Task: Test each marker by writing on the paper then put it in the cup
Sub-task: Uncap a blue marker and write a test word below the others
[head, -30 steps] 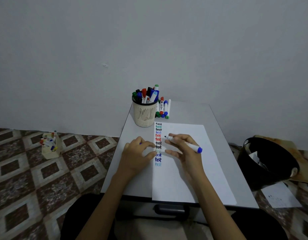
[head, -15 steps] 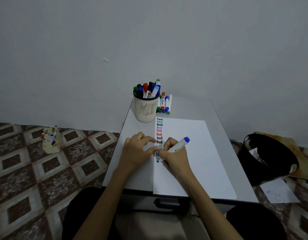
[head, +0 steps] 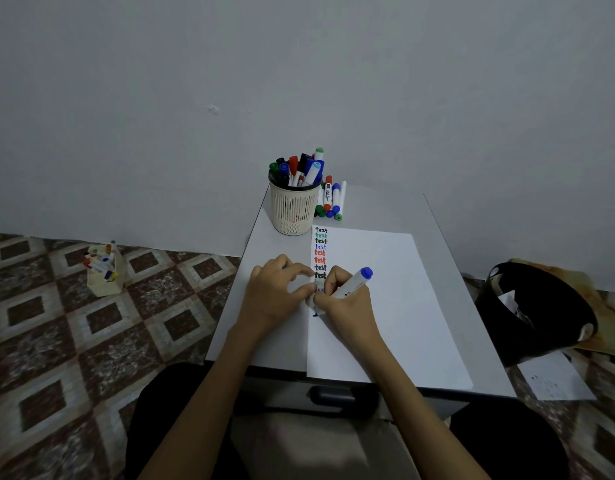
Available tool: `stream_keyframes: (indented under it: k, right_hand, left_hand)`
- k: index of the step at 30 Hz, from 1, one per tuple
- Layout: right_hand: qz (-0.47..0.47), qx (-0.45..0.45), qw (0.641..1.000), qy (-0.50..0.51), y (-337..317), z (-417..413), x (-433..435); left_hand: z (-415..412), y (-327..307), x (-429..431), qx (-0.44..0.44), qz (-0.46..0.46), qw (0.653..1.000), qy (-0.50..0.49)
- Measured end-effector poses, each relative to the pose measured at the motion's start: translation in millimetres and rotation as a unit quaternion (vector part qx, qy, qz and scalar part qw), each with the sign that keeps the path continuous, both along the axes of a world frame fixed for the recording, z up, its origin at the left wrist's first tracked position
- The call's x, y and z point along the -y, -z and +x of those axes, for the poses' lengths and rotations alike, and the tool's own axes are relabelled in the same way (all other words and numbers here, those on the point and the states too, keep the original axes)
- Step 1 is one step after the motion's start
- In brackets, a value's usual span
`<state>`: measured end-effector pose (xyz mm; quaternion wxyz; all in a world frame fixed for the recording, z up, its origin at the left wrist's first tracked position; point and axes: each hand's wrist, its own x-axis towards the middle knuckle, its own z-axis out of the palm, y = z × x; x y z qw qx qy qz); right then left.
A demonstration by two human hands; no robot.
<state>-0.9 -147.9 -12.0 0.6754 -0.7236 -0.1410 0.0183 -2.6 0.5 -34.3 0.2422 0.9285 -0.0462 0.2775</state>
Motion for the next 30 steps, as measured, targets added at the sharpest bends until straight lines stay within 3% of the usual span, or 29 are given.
stream_keyframes:
  k: [30]
  right_hand:
    - [-0.033,0.005,0.999,0.024,-0.1,0.4,2.2]
  left_hand:
    - [1.8,-0.9,0.9,-0.014,-0.016,1.0,-0.006]
